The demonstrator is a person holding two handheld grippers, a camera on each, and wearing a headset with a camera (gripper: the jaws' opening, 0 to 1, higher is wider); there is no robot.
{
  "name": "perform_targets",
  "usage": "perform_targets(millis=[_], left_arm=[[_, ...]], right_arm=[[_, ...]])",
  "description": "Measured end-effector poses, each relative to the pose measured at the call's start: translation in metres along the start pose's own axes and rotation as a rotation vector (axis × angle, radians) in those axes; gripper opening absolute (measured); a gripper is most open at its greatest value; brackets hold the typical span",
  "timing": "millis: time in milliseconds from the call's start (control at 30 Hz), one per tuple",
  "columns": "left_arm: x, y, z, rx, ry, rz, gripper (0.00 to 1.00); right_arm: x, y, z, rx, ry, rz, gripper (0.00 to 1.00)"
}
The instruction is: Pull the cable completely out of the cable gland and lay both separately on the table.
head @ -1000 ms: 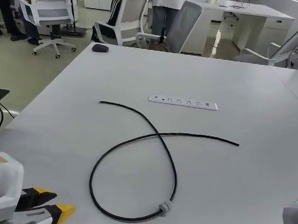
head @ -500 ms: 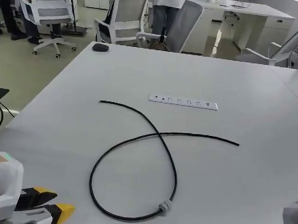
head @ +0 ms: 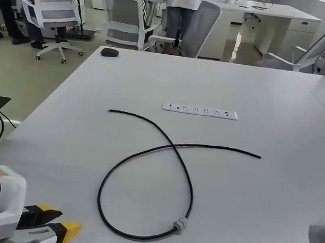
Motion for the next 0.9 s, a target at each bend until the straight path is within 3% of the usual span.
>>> perform_targets(millis=[500, 567, 633, 700, 767, 833, 900], left_arm=[[0.002, -0.001, -0.001, -0.008, -0.011, -0.004, 0.28], [-0.001, 0.0, 0.001, -0.012, 0.015, -0.037, 0.26], [0.003, 0.0, -0.001, -0.031, 0.002, -0.071, 0.27], [0.004, 0.005, 0.0, -0.017, 0.0, -0.091, 0.27], [0.005, 0.007, 0.001, -0.029, -0.003, -0.111, 0.26], [0.007, 0.008, 0.001, -0.065, -0.013, -0.184, 0.25], [0.011, 0.017, -0.002, -0.065, -0.029, -0.207, 0.25]], right_arm=[[0.001, 0.001, 0.0, 0.006, -0.003, -0.004, 0.47], [0.001, 0.001, 0.0, 0.007, -0.001, -0.004, 0.47], [0.001, 0.001, 0.0, 0.007, -0.001, -0.004, 0.47], [0.002, 0.001, 0.0, 0.008, 0.0, -0.007, 0.47], [0.001, 0.001, 0.0, 0.007, 0.002, -0.006, 0.47], [0.001, 0.002, 0.0, 0.006, 0.004, -0.004, 0.47], [0.002, 0.003, 0.0, 0.012, 0.0, -0.003, 0.47]])
Point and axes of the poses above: the centre of the closed fingertips' face, and the gripper's own axes: z roughly backward along the fingers, x roughly to its right, y roughly out of its top, the point moved 1 cm from there along z, roughly backward along the fingers, and after that the axes turned 3 degrees about -z, right-handed, at the moved point
